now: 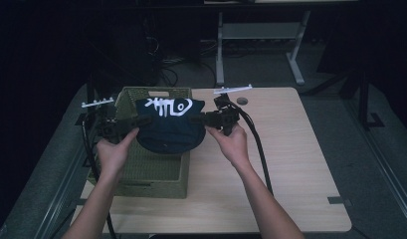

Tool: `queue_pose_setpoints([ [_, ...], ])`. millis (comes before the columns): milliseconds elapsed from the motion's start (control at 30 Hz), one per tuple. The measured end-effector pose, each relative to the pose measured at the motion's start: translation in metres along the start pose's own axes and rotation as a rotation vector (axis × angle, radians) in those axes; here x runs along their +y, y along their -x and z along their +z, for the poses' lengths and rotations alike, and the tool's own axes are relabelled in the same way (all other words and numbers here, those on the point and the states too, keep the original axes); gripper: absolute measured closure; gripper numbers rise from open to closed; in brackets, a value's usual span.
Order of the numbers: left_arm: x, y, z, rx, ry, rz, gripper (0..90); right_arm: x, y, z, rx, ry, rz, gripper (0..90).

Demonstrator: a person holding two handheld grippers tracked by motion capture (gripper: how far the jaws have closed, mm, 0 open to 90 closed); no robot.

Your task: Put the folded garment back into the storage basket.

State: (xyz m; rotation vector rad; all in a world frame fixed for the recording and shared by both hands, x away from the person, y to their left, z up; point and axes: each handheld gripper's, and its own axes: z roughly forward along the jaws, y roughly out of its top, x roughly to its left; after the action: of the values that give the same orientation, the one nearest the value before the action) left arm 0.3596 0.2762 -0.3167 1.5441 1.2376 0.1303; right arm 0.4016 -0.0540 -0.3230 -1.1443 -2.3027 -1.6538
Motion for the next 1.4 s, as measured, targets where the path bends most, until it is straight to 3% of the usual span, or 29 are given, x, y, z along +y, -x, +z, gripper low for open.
queue_pose_setpoints([
  [300, 0.001, -0.016, -0.01, 0.012, 0.007, -0.024, 65.1, 0.005, -0.007, 0.019, 0.011, -0.015, -0.013, 72.2],
  [500, 0.0, -0.028, -0.014, 0.019, -0.002, -0.035, 64.5, 0.003, -0.007, 0.032, 0.018, -0.022, 0.004, 72.2],
  [733, -0.003, -0.038, -0.016, 0.07, -0.01, -0.042, 63.6, 0.001, -0.007, 0.051, 0.02, -0.046, 0.01, 72.1],
  [1167, -0.004, -0.054, -0.021, 0.123, -0.033, -0.047, 63.7, -0.005, -0.009, 0.077, 0.021, -0.07, 0.025, 72.1],
  [1400, -0.008, -0.064, -0.021, 0.151, -0.07, -0.059, 62.8, -0.01, -0.011, 0.091, 0.015, -0.092, 0.028, 72.0],
])
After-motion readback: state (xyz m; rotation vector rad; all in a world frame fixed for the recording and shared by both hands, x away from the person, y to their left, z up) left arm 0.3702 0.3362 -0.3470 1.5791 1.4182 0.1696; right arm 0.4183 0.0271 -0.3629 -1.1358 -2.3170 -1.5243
